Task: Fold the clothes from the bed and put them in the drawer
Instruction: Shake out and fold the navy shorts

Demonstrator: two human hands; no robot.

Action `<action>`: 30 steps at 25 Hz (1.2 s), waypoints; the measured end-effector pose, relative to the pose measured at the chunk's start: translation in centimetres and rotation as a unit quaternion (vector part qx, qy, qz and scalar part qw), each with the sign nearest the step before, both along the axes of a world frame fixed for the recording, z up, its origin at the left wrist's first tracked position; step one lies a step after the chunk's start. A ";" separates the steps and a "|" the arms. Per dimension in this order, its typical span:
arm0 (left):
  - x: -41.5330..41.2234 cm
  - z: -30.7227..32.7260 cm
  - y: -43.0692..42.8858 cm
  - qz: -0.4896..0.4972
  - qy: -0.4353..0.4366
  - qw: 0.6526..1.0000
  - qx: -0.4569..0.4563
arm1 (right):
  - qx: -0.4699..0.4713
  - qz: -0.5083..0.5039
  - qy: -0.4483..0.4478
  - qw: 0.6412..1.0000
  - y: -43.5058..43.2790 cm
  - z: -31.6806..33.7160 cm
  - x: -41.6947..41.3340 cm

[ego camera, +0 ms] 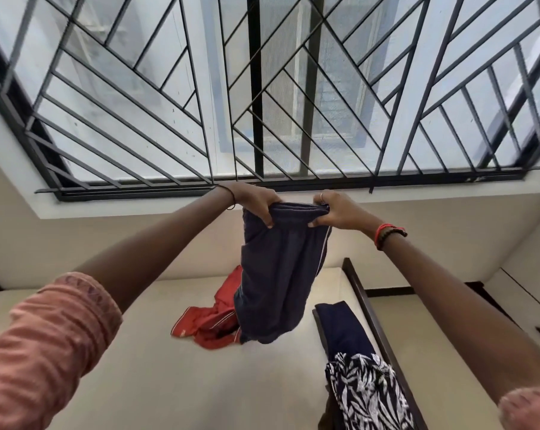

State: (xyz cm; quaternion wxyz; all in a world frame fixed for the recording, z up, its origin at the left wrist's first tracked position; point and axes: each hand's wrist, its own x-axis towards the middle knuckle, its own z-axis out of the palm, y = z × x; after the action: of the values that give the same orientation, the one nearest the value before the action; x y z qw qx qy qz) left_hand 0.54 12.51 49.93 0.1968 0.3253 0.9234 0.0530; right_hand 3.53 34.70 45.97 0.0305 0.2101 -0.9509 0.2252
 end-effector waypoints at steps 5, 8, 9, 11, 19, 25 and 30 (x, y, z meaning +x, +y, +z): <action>-1.4 -0.2 -1.2 0.033 -0.022 0.999 0.006 | 0.025 0.002 -0.073 0.997 0.2 0.3 -0.7; -2.0 -2.2 -0.5 0.045 -0.036 0.998 0.019 | 0.119 0.017 -0.100 0.988 -0.6 -0.7 -1.9; -2.3 -3.0 -0.2 0.047 -0.036 0.998 0.018 | 0.134 0.024 -0.107 0.985 -0.8 -1.4 -2.4; -3.4 -4.9 0.2 0.052 -0.037 0.998 0.011 | 0.127 0.025 -0.134 0.982 -0.9 -3.4 -3.8; -9.0 -6.6 1.7 0.055 0.068 0.996 0.012 | 0.083 -0.050 -0.096 0.991 0.4 -5.8 -8.7; -8.7 -5.3 1.6 0.055 0.155 0.985 0.056 | 0.082 -0.102 0.022 0.991 0.7 -4.1 -8.2; -1.7 -15.1 -1.2 0.062 0.098 0.992 0.044 | 0.141 -0.095 -0.027 0.985 -1.9 -12.8 -1.9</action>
State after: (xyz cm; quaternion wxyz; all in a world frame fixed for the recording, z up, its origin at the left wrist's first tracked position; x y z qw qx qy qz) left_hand -1.12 11.36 34.81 0.0872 0.2795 0.9533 0.0740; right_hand 1.59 32.79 33.16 -0.0042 0.1149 -0.9892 0.0909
